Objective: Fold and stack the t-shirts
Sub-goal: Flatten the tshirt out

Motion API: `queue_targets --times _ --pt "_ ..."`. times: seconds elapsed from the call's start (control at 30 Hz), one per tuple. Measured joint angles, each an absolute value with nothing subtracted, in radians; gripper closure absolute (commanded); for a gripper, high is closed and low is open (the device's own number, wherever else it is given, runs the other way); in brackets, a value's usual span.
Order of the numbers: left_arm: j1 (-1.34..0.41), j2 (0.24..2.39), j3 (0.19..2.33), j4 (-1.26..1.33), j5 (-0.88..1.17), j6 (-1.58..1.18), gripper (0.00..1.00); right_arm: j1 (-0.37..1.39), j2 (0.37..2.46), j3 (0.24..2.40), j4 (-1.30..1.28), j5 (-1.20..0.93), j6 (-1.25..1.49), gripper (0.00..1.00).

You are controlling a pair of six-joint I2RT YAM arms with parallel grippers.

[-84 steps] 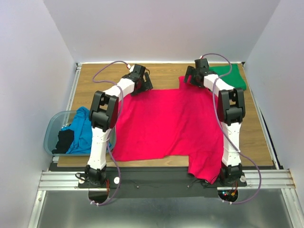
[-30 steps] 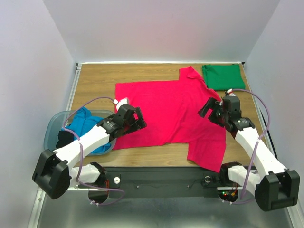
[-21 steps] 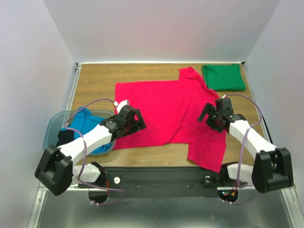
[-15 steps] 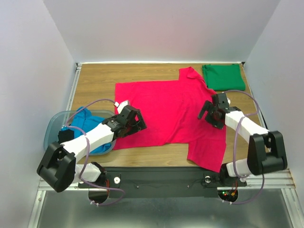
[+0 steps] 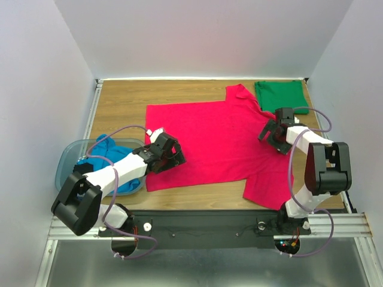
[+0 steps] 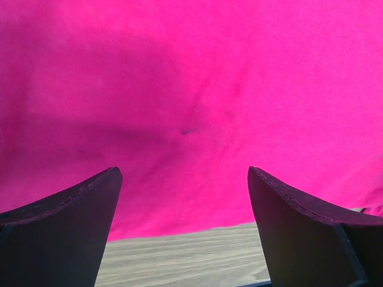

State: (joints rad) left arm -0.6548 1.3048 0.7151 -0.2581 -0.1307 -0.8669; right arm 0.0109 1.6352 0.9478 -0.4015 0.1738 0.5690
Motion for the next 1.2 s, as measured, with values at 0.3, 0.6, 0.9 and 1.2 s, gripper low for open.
queue_targets --times 0.3,0.6,0.9,1.2 --pt "-0.664 1.302 0.700 -0.269 -0.103 -0.914 0.02 -0.039 1.663 0.981 -0.389 0.135 0.534 0.00" --pt "-0.755 1.207 0.675 -0.496 -0.141 -1.102 0.02 -0.039 1.575 0.980 -0.389 0.059 0.513 0.00" --pt "-0.773 1.171 0.633 -0.601 -0.215 -1.300 0.06 -0.039 1.433 0.937 -0.381 0.014 0.512 0.00" --pt "-0.779 1.282 0.651 -0.603 -0.289 -1.390 0.26 -0.039 1.369 0.880 -0.385 -0.023 0.500 0.00"
